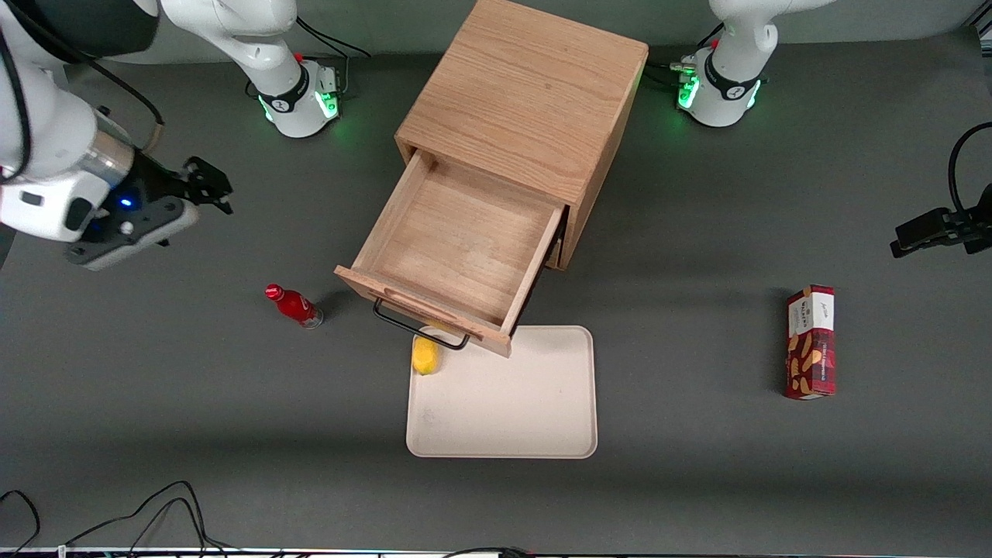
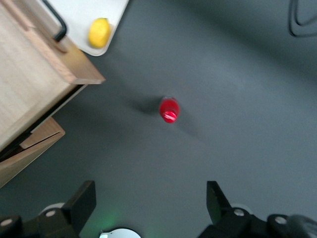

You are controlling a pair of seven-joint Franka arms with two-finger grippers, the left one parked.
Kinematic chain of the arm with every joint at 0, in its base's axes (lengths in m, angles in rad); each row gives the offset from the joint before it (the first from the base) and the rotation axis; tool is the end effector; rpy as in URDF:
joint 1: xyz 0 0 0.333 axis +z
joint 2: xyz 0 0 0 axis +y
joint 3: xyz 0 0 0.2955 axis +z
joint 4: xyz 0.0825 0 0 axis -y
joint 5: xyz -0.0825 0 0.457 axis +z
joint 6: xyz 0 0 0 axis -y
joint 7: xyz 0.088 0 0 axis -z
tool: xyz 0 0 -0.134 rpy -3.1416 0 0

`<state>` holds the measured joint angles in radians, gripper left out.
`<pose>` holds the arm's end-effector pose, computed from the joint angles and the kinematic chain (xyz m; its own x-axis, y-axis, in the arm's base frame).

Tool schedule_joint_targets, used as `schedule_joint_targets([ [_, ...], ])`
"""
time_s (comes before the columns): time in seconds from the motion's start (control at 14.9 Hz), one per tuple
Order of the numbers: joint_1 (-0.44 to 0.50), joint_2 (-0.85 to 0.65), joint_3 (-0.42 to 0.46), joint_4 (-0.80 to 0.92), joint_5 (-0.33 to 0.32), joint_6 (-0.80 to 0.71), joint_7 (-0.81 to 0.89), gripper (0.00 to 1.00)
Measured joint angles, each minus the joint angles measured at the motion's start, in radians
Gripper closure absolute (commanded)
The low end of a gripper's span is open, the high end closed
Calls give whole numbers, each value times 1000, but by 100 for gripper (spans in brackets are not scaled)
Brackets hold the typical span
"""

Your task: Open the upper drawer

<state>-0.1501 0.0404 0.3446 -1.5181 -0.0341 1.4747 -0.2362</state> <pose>0.6160 0.1129 0.5736 0.9062 0.4146 -0.0838 0.4161 -0.9093 0.0009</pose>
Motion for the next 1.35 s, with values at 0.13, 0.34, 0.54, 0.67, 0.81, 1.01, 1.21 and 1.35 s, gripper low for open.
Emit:
schedule_joint_targets([
  [0.13,-45,-37,0,-41,21,6,1,0],
  [0.34,-83,-60,0,-65,30,-5,46,0],
  [0.54,-156,-69,-3,-65,82,-13,97,0],
  [0.67,-182,-71,-6,-65,89,-25,100,0],
  [0.81,-187,-71,-5,-66,90,-25,114,0],
  [1.01,-182,-71,4,-68,89,-25,164,0],
  [1.21,-60,-72,-92,-72,87,-25,224,0],
  [1.35,115,-73,-257,-73,86,-27,231,0],
])
